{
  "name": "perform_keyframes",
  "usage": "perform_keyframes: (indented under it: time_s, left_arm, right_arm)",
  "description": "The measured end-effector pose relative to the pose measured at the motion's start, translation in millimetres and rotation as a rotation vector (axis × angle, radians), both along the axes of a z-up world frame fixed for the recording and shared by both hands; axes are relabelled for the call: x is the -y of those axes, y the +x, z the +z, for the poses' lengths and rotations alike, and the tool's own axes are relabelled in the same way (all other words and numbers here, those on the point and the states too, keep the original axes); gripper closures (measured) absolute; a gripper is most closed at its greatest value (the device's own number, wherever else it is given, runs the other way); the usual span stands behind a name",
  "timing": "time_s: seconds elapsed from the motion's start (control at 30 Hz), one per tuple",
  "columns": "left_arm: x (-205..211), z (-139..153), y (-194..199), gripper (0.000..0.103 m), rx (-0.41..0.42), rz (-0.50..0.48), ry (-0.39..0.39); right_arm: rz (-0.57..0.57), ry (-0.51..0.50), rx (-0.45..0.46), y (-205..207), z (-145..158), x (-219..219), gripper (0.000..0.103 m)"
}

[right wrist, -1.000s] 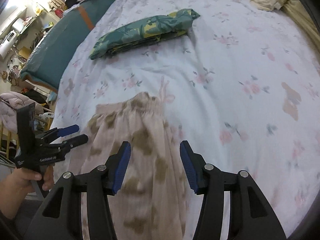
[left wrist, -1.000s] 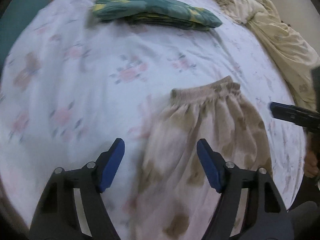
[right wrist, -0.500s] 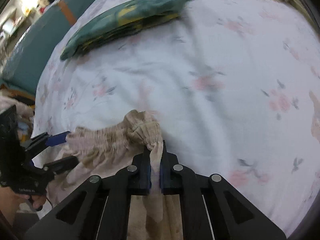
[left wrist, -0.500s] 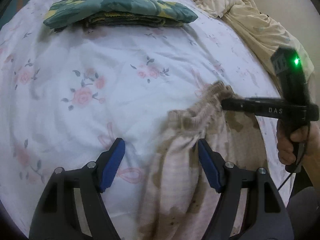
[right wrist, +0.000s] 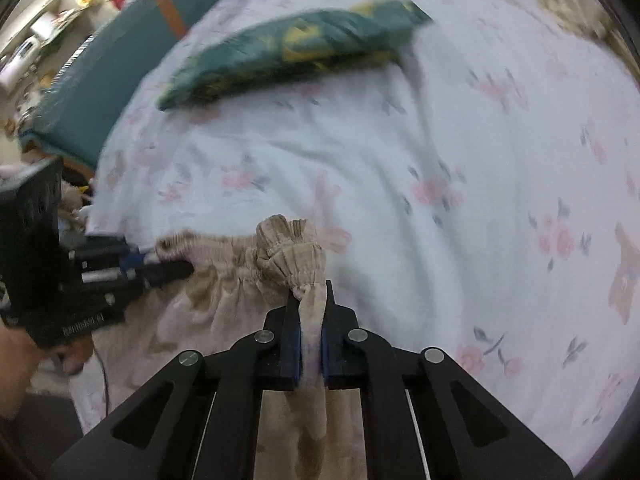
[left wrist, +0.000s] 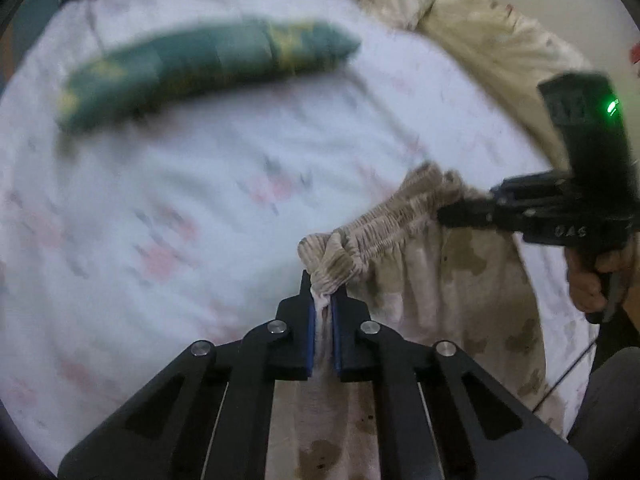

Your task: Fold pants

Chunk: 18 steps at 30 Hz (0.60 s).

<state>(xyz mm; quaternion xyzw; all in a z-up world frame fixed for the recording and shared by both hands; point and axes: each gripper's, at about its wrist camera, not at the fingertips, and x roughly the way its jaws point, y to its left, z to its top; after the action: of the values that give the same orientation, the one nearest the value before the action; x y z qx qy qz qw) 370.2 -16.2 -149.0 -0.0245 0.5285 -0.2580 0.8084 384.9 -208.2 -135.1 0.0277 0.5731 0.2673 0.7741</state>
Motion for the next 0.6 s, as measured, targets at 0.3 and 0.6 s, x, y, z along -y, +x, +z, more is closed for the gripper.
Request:
perform_keyframes:
  time_s: [0.3, 0.6]
  left_arm:
    - [-8, 65, -55, 0.098, 0.147, -0.052, 0.114]
    - [21, 117, -157, 0.098, 0.265, -0.179, 0.191]
  right_arm:
    - [0.120, 0.007, 0.109, -46, 59, -13, 0.096]
    - [0.177, 0.012, 0.204, -154, 102, 9, 0.096]
